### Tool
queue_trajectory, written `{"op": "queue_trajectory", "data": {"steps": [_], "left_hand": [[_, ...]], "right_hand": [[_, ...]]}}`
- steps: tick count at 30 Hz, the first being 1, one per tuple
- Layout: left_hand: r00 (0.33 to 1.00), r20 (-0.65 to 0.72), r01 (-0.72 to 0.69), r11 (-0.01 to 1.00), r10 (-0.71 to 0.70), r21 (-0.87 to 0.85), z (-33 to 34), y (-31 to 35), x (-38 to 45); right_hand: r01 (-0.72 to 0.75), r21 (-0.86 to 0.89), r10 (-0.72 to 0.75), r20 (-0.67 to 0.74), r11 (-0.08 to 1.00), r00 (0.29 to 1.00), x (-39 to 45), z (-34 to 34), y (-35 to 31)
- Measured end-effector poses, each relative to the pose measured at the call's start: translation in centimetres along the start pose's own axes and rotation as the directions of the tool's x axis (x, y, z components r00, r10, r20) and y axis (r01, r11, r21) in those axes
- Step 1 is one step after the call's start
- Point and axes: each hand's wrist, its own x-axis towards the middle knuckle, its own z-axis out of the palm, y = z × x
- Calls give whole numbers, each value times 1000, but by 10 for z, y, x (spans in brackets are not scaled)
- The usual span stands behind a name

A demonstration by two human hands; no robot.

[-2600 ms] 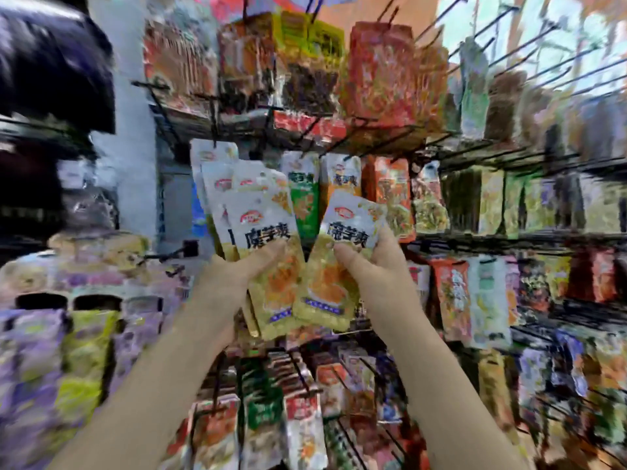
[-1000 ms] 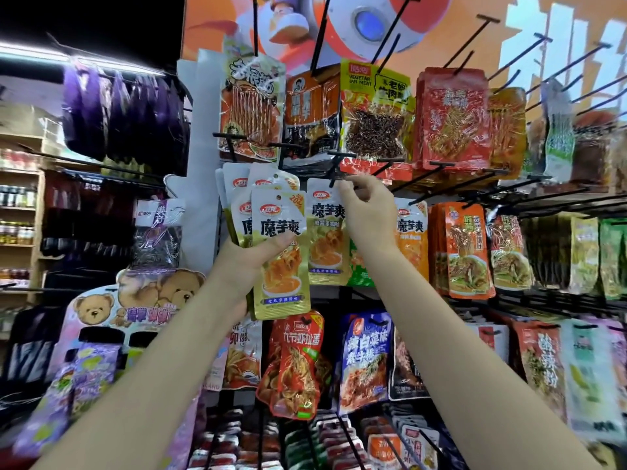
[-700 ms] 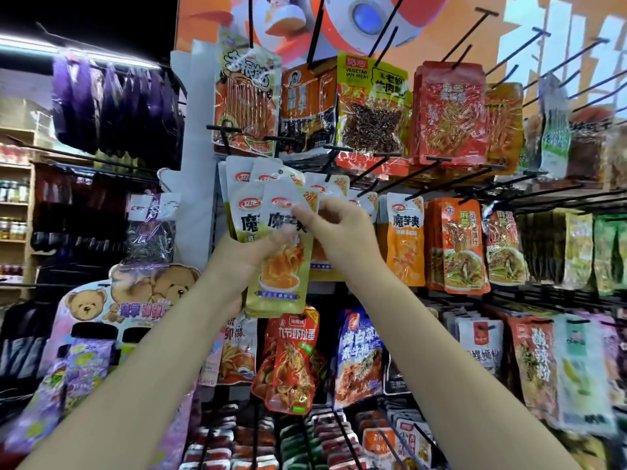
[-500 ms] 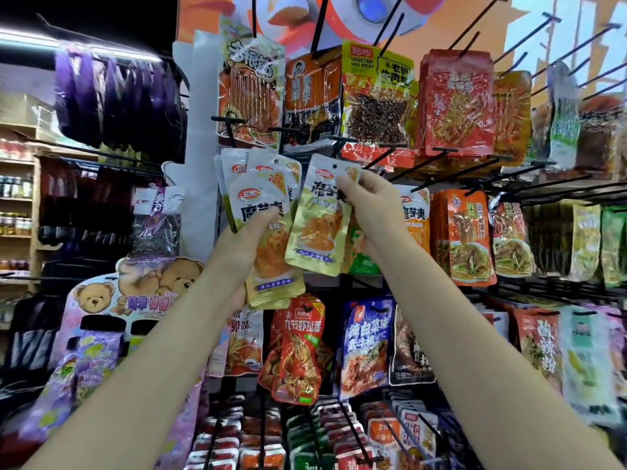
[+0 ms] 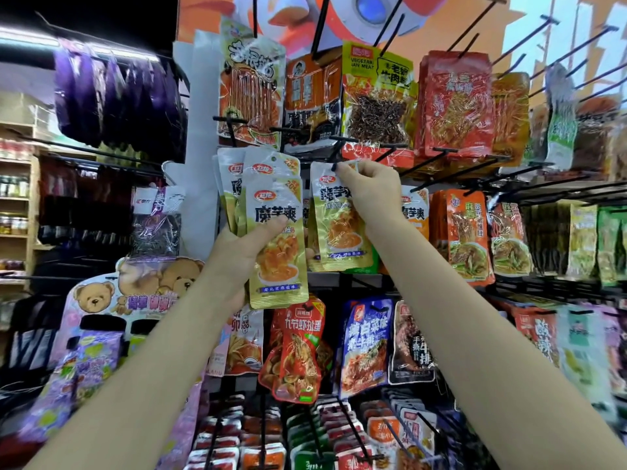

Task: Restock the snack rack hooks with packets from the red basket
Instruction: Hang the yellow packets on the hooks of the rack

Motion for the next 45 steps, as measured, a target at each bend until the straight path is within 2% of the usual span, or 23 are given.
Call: {"op": "queue_trajectory", "data": {"steps": [3,6,8,9,11,13,14,16,20,25,35,45], "left_hand": [[1000,5,0,1000,0,-20,0,0,0],[1000,6,-3,1000,3,-6,3,2,-2],[1000,23,3,1000,-2,-8,4,3,-4],[999,35,0,1000,0,-10,4,4,-4],[999,53,-10,1000,10,-12,5,4,-5],[998,57,-16,1000,16,0,6,4,-5],[998,52,-18,1000,18,10,8,4,-6],[1000,-2,-9,1000,9,29,9,4,-5],[976,-176,133,991,-128,21,6,5,-2],[995,-31,95,994,-97,-49,10,9,-6],[998,44,49,999,-50,18,7,8,-6],[998,49,38,999,-38,-17,9,7,-4]], "right_hand": [[45,-72,-50,-65,996,997,-3,0,4],[182,-175,-207,-135,968,969,-17,-1,7],[246,-166,-272,-156,955,950,-29,1,7],[249,-115,-262,-119,962,958,-34,2,7],[212,-27,-210,67,977,975,-42,5,7],[184,14,-182,251,983,951,-48,10,8],[180,33,-182,277,983,943,-49,12,10],[170,58,-179,223,984,958,-45,12,12],[111,66,-114,57,992,992,-24,0,9],[75,31,-75,28,997,997,-2,-6,6],[101,-13,-100,80,995,992,0,-9,10],[70,-1,-70,2,998,998,5,-2,14]]}}
